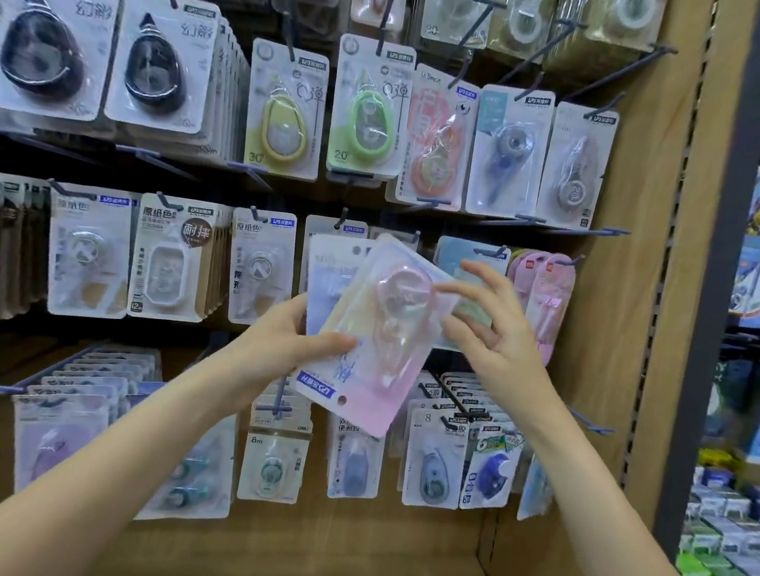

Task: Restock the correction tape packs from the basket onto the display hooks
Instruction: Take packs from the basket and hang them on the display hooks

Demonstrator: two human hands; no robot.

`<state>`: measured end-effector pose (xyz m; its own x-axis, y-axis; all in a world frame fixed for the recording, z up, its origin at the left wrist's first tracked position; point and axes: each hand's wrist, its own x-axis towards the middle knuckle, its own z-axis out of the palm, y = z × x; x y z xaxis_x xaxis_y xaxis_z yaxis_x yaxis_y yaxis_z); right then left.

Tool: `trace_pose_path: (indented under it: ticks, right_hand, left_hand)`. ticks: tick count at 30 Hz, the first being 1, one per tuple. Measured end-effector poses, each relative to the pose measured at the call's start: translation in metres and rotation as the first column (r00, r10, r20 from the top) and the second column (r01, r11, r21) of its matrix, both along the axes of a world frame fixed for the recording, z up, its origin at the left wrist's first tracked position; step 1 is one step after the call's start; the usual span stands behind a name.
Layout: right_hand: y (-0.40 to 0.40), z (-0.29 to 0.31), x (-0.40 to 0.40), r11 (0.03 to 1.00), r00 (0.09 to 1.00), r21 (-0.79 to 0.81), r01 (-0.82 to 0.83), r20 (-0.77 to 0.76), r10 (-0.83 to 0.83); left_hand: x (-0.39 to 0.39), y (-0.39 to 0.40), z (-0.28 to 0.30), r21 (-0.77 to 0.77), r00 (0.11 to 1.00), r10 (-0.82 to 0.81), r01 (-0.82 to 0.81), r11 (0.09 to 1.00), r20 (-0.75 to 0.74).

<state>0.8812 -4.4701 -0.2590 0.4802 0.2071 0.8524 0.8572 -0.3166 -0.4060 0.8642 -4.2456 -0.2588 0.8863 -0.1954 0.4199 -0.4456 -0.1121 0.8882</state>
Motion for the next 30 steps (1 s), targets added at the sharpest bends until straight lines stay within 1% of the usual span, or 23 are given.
trace_pose_path:
  ticks: [3,5,7,9,11,13,14,16,17,18,19,20,21,22,23,27,29,30]
  right_hand:
    - [-0.004,0.013,-0.003,0.986,0.995,-0.152,0.07,-0.056,-0.079]
    - [-0.003,0.018,-0.005,0.973,0.986,-0.227,0.048,-0.146,-0.083]
    - [-0.003,0.017,-0.006,0.972,0.963,-0.236,0.0,-0.262,-0.063]
    - [-0.006,0.012,-0.006,0.982,0.918,-0.175,-0.068,-0.397,-0.007]
    - [-0.01,0.002,-0.007,0.983,0.867,-0.149,-0.109,-0.498,0.021]
    - [-0.02,-0.008,-0.004,0.981,0.848,-0.165,-0.106,-0.53,0.002]
    - [-0.026,-0.011,-0.004,0.984,0.844,-0.156,-0.082,-0.536,-0.015]
    - [-0.041,-0.014,-0.004,0.998,0.836,-0.056,-0.023,-0.549,-0.011]
    - [-0.048,-0.015,-0.004,0.999,0.834,0.042,0.01,-0.551,0.015]
    - [-0.054,-0.015,-0.003,0.983,0.835,0.176,0.043,-0.547,0.061]
    - [-0.06,-0.015,-0.002,0.942,0.837,0.33,0.062,-0.531,0.13]
    - [-0.065,-0.016,-0.001,0.874,0.842,0.484,0.053,-0.492,0.221]
    - [-0.069,-0.017,0.001,0.795,0.85,0.606,0.026,-0.432,0.301]
    - [-0.072,-0.019,0.005,0.729,0.857,0.685,0.006,-0.379,0.349]
    - [-0.073,-0.02,0.005,0.692,0.861,0.722,-0.007,-0.348,0.372]
    - [-0.065,-0.026,0.003,0.701,0.881,0.713,-0.012,-0.323,0.345]
    - [-0.065,-0.026,0.007,0.665,0.905,0.746,0.025,-0.3,0.303]
    - [-0.066,-0.025,0.008,0.652,0.916,0.755,0.069,-0.307,0.259]
  left_hand:
    - [-0.003,0.002,0.004,0.198,0.999,0.002,-0.012,0.98,0.054]
    - [-0.004,0.003,0.004,0.278,0.999,-0.022,0.011,0.96,0.035]
    - [-0.003,0.004,0.0,0.252,1.0,-0.018,0.023,0.967,-0.023]
    - [0.0,0.003,-0.006,0.179,0.995,0.031,-0.014,0.984,-0.096]
    - [0.002,0.002,-0.012,0.191,0.99,0.073,-0.049,0.98,-0.124]
    - [0.005,0.002,-0.016,0.185,0.988,0.086,-0.061,0.981,-0.13]
    - [0.006,0.003,-0.017,0.153,0.987,0.088,-0.067,0.986,-0.137]
    - [0.01,0.007,-0.016,0.06,0.981,0.125,-0.117,0.991,-0.151]
    - [0.011,0.009,-0.016,0.017,0.975,0.155,-0.154,0.988,-0.158]
    - [0.012,0.009,-0.016,-0.019,0.969,0.184,-0.189,0.982,-0.162]
    - [0.013,0.009,-0.016,-0.038,0.965,0.206,-0.214,0.976,-0.163]
    - [0.014,0.007,-0.016,-0.043,0.963,0.216,-0.225,0.973,-0.162]
    - [0.014,0.005,-0.017,-0.031,0.963,0.218,-0.225,0.974,-0.16]
    - [0.014,0.002,-0.018,-0.017,0.964,0.216,-0.222,0.975,-0.157]
    - [0.015,-0.001,-0.018,0.0,0.965,0.216,-0.218,0.976,-0.151]
    - [0.015,-0.014,-0.019,0.08,0.97,0.218,-0.21,0.974,-0.106]
    - [0.015,-0.017,-0.019,0.095,0.973,0.213,-0.204,0.974,-0.092]
    - [0.015,-0.018,-0.018,0.097,0.973,0.215,-0.207,0.974,-0.088]
